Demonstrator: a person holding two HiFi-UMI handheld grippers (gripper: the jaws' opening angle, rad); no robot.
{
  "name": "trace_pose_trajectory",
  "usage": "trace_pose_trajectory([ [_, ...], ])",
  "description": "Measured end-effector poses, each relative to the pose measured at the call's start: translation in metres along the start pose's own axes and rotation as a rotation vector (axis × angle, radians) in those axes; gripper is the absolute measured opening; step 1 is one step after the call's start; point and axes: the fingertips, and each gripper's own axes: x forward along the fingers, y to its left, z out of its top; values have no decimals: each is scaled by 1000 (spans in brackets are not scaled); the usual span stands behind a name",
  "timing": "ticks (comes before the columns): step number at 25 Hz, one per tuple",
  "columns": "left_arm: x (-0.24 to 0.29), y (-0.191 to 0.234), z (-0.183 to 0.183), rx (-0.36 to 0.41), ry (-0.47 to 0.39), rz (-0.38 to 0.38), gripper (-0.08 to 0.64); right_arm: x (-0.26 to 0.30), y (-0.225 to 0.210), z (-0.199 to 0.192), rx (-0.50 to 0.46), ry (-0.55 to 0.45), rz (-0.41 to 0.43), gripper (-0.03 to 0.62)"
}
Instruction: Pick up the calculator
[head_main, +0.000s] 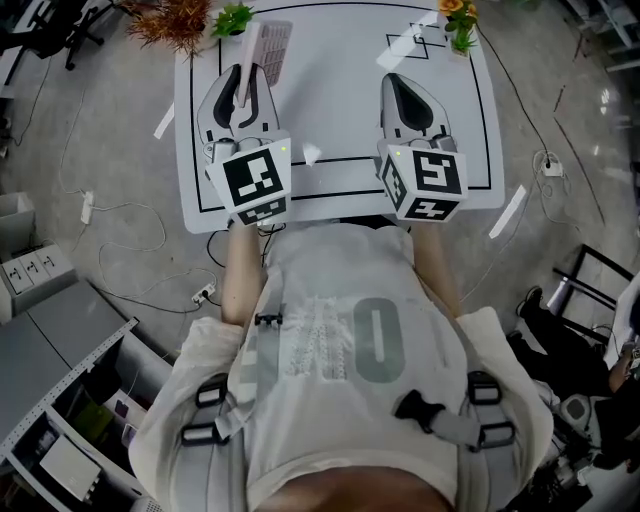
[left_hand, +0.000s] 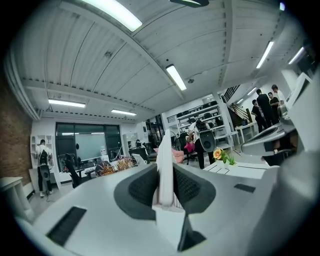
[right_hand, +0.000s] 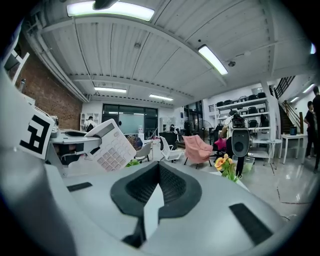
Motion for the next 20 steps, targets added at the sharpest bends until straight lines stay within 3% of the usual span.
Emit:
trace_pose_trajectory([
  [6,4,-1,0,-32,-3,-12,87,0,-2,1,-6,3,-4,8],
  [20,9,-7,6,-15,-21,-29,87,1,-4,1,-7,5,4,8],
])
